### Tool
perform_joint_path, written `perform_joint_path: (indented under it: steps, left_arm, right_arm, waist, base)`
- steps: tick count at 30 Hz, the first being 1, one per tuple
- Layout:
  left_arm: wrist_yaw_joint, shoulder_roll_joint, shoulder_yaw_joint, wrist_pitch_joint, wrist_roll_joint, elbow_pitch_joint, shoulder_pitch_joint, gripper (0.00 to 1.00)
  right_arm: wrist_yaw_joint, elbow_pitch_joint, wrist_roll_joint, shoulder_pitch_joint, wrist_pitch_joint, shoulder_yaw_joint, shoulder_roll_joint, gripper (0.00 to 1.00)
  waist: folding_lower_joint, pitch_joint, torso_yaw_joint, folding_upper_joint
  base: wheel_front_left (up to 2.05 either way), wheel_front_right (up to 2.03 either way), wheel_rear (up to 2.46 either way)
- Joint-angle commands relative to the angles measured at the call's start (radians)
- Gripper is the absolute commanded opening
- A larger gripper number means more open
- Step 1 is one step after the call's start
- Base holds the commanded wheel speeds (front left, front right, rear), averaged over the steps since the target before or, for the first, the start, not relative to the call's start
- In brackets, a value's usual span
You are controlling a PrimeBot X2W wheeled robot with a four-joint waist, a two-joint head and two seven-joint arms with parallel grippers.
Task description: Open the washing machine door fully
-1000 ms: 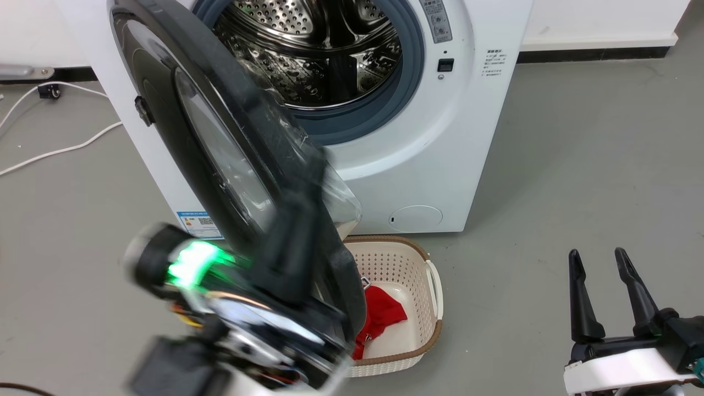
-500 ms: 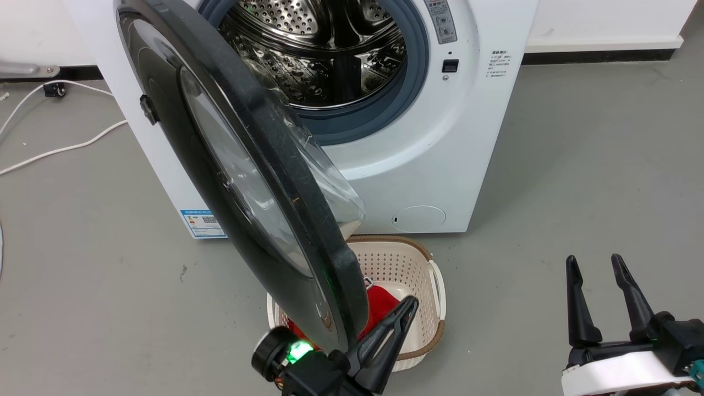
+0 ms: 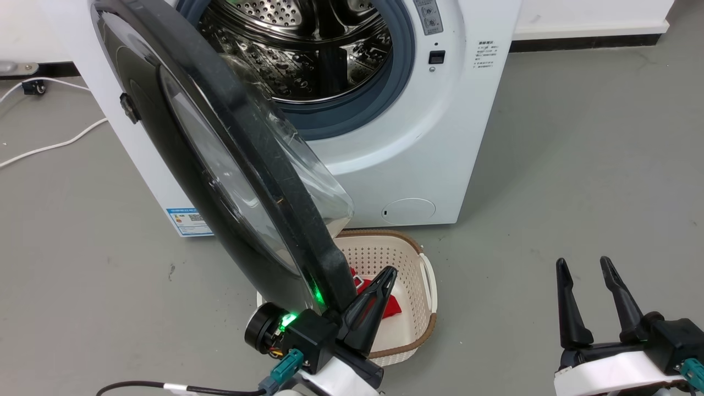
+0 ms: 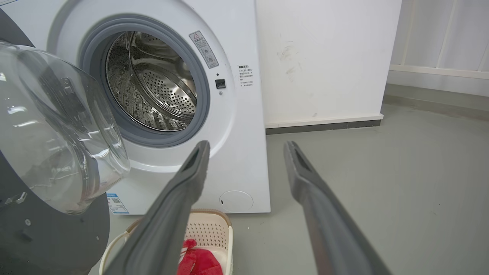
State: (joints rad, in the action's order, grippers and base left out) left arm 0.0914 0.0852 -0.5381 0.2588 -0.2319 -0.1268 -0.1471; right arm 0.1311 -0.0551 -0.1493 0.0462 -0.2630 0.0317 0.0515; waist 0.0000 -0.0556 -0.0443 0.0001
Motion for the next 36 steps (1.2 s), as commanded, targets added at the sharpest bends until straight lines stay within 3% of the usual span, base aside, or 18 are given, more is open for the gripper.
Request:
perform_joint_path:
  steps: [1, 22, 36]
  left_arm:
    - [-0.012, -0.003, 0.011, 0.006, 0.002, -0.007, -0.006, 0.00]
    - [-0.079, 0.010, 0.109, 0.006, 0.051, 0.108, 0.120, 0.00]
    - [-0.106, -0.003, 0.148, 0.006, 0.081, 0.240, 0.241, 0.00]
  right_arm:
    - [-0.001, -0.003, -0.006, -0.009, -0.002, 0.000, -0.003, 1.00]
    - [-0.001, -0.029, -0.020, -0.007, -0.002, -0.012, -0.003, 1.00]
    - [-0.001, -0.029, -0.004, 0.002, 0.008, -0.003, -0.003, 1.00]
  waist:
    - [0.0000, -0.002, 0.000, -0.0001]
    - [0.0000, -0.008, 0.053, -0.0001]
    - [0.0000, -0.024, 0.235, -0.0001]
  base:
    - [0.00, 0.00, 0.00]
    - [0.00, 0.00, 0.00]
    - [0.00, 0.00, 0.00]
